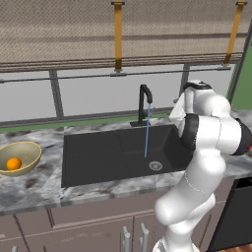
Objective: Pick the potatos from the sink and place them in one bowl. Place the orange in the other bowl. Then turn off the sink faucet.
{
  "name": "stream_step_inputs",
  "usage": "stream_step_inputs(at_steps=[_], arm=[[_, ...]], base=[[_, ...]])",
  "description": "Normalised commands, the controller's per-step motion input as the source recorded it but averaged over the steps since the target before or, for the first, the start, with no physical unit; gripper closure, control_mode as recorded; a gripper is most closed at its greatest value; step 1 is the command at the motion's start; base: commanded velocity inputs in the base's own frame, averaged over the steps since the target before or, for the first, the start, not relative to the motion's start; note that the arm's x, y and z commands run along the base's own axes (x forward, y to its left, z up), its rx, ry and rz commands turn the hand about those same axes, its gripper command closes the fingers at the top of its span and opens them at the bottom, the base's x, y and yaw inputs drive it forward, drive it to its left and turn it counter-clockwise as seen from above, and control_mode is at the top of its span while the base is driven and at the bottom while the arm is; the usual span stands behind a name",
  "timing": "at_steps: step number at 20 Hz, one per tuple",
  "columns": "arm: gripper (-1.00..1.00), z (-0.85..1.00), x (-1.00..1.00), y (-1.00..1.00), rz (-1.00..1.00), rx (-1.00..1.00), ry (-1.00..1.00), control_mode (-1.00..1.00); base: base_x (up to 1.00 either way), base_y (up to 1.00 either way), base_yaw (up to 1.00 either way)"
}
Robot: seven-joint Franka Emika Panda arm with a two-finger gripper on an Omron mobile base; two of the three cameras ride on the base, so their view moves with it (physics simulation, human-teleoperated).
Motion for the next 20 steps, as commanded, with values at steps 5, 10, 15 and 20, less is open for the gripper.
stream_step_inputs(at_steps=[5,10,15,20], arm=[[-1.0,-0.18,0.31,-0.07,0.0,0.0,0.0,-1.0],[-1.0,-0.19,0.36,-0.01,0.0,0.0,0.0,-1.0],[-1.0,-0.09,0.39,0.0,0.0,0.02,0.0,-1.0],[-1.0,-0.09,0.38,0.0,0.0,0.03,0.0,-1.0]], base=[[0.0,0.0,0.0],[0.0,0.0,0.0],[0.0,0.0,0.0],[0.0,0.0,0.0]])
